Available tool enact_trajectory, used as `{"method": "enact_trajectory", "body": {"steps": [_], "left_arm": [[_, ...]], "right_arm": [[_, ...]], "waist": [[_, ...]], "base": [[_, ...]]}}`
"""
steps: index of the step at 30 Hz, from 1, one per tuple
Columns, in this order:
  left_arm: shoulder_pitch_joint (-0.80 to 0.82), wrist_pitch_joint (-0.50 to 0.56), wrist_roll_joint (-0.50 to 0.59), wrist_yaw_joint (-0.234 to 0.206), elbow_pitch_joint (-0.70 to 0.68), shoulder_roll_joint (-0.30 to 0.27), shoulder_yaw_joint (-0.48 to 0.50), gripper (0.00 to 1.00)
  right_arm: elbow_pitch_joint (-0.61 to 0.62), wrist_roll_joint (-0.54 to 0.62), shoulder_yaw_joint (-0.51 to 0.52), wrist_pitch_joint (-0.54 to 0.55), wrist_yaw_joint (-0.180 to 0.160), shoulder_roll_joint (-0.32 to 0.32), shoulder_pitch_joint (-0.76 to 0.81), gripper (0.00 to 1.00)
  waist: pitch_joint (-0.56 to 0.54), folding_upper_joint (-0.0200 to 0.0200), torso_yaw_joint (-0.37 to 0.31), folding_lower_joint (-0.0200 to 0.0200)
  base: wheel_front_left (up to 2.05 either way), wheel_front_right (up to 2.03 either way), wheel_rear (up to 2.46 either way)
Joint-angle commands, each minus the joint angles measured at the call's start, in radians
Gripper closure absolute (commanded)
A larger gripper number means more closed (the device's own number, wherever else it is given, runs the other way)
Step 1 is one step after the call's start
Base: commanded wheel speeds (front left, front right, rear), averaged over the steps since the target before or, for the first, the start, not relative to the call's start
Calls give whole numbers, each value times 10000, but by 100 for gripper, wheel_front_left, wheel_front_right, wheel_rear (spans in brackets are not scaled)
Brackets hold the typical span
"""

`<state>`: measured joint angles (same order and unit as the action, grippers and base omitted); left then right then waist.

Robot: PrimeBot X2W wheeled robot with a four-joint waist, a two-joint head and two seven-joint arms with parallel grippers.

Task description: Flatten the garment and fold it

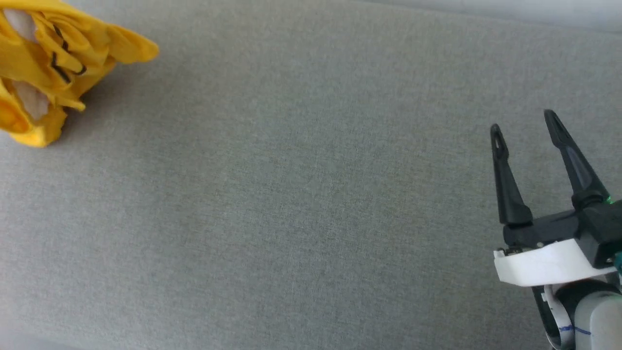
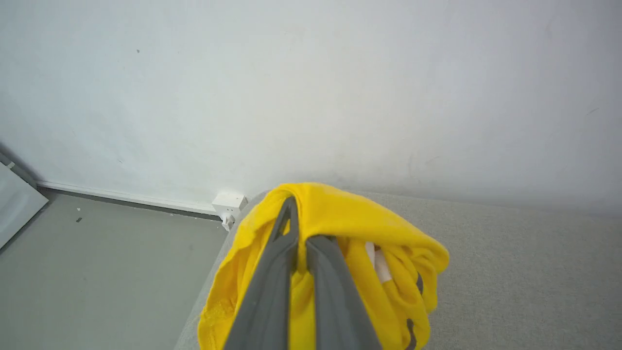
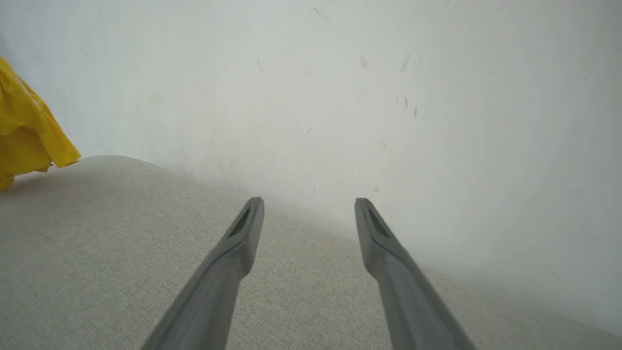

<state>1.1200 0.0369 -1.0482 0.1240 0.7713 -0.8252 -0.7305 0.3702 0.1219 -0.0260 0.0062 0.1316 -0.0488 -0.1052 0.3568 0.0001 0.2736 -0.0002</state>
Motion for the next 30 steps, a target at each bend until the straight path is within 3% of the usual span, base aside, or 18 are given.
{"method": "enact_trajectory", "body": {"steps": [1,6,15,30], "left_arm": [[294,45,48,67,-127,-84,-49,100],[924,463,245,65,-658,-102,-224,100],[1484,1321,284,-264,-2140,387,-467,100],[1173,2010,-435,-1015,-5152,1764,-722,100]], "right_arm": [[-168,-194,134,-181,-9,-14,142,0],[-973,-860,602,-841,-9,-14,502,0],[-2169,-1520,1311,-1492,-9,-14,1204,0],[-3400,-1956,1979,-1860,-9,-14,1587,0]], "waist": [[-833,-1,-83,2],[-1746,-1,-245,2],[-2910,-1,-752,2],[-3266,-1,-1948,2]], "base": [[0,0,0],[0,0,0],[0,0,0],[0,0,0]]}}
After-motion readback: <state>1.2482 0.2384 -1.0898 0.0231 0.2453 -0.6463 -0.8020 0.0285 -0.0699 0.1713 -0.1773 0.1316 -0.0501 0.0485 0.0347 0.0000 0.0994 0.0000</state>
